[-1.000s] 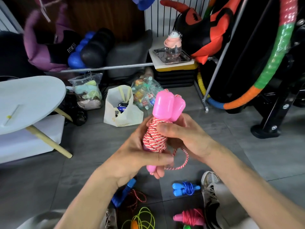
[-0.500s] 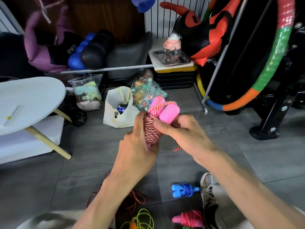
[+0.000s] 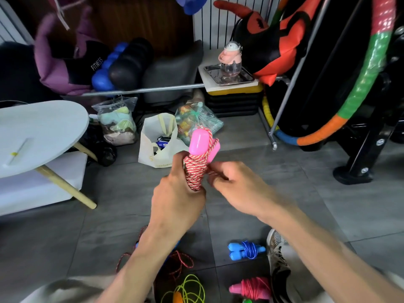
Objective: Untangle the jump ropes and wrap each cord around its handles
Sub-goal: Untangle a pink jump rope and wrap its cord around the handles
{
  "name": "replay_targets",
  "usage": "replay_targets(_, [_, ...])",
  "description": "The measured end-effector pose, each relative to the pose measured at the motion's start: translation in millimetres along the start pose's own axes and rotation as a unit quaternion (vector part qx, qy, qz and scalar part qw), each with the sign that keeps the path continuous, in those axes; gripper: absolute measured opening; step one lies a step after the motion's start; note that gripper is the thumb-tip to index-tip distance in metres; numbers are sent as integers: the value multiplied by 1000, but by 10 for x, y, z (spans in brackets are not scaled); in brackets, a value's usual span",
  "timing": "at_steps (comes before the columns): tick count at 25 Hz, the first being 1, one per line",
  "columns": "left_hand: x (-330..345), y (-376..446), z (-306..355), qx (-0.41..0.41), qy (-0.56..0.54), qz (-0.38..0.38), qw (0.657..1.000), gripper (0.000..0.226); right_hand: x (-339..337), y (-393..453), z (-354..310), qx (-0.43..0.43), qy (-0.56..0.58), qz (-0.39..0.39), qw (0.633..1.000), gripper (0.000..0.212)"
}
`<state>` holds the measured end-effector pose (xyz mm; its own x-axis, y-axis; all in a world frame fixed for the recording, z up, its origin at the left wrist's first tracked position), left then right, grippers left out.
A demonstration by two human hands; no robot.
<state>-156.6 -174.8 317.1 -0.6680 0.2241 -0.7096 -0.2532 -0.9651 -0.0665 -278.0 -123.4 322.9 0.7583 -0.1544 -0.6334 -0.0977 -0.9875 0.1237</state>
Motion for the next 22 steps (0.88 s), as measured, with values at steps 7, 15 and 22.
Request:
replay_targets(7, [16, -35, 123, 57, 257, 75, 962, 60, -44, -133, -285, -111, -229, 82, 964, 33])
replay_targets(15, [-174, -325, 270, 169, -57, 14, 984, 66, -376, -194, -180, -104, 138, 230, 958, 19])
replay_targets(22, [-338, -244, 203, 65, -290, -63, 953, 22, -267, -207, -316, -168, 98, 193, 962, 17])
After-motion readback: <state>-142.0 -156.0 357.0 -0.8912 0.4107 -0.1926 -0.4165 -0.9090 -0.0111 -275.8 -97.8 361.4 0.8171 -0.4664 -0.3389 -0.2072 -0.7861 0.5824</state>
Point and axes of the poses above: each hand's wrist, its own y-axis towards the middle knuckle, its own x-axis out of the palm, z = x × y, the point moved 8 cm from there along y, towards the middle knuckle, and after that the axes turned 11 degrees about -x, right-handed, at the moved point
